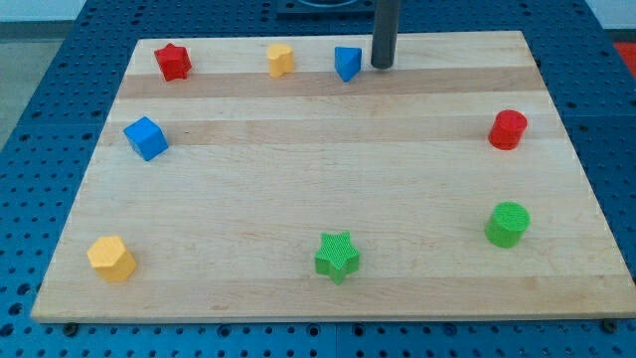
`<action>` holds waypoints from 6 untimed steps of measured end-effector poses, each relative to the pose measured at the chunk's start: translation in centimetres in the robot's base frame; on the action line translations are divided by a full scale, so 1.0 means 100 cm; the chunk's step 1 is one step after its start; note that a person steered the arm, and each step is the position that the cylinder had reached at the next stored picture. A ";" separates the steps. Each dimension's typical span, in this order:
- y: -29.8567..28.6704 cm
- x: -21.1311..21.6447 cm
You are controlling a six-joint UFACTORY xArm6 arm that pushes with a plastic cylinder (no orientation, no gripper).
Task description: Push the blue triangle closer to yellow heart
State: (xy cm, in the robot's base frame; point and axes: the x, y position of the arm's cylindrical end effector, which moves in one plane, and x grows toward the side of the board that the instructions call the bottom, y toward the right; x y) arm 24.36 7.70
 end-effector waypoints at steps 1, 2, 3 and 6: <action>0.000 -0.001; -0.017 -0.002; -0.046 -0.001; -0.101 0.059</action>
State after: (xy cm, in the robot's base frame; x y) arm 30.28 -2.36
